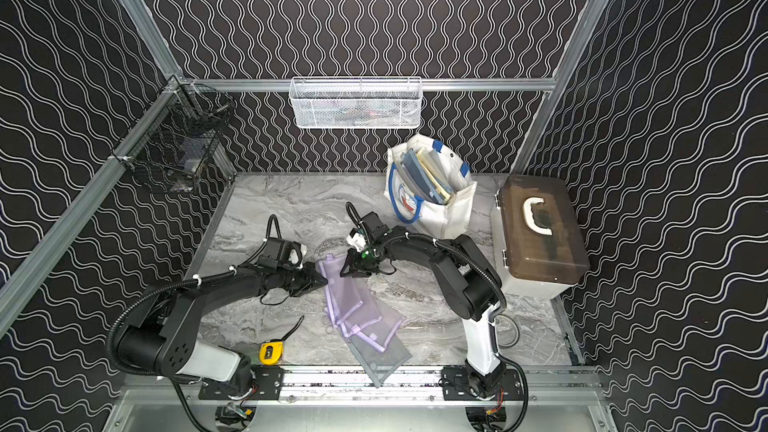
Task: Put the pencil pouch into the canvas bag
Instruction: Pick up the pencil pouch, then place the pencil pouch in the canvas bag.
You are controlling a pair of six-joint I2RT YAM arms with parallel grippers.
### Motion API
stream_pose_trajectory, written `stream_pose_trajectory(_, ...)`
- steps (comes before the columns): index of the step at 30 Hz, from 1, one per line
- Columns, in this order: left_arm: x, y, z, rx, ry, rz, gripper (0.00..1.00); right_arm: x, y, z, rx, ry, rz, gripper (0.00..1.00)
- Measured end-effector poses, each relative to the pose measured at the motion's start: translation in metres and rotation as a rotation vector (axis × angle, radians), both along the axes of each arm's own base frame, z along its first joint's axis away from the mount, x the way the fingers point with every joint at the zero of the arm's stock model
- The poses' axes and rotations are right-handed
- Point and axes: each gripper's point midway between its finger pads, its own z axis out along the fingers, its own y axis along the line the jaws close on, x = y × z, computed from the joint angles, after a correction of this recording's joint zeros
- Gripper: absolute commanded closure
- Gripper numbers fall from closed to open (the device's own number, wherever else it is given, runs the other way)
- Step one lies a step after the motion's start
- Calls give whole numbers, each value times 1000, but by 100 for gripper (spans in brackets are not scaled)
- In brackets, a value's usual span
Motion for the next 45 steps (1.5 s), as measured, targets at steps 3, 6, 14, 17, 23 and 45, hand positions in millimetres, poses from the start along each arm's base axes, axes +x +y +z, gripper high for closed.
stream_pose_trajectory(3, 3, 0, 7, 4, -23, -8, 70, 0, 0, 4, 1, -2, -2, 100)
stream_pose_trajectory(6, 9, 1, 20, 10, -65, -3, 42, 5, -3, 18, -9, -47, 8, 100)
stream_pose_trajectory(14, 20, 7, 57, 57, -164, 15, 1, 37, -30, 120, -21, -343, 9, 100)
stream_pose_trajectory(17, 23, 6, 73, 82, -211, 1, 1, 59, -47, 170, -40, -496, -6, 100)
stream_pose_trajectory(23, 17, -20, 93, 125, -269, -111, 1, 118, -111, 256, -151, -765, -115, 100)
stream_pose_trajectory(45, -3, -59, 121, 124, -368, -258, 1, 242, -249, 287, -527, -1062, -162, 100)
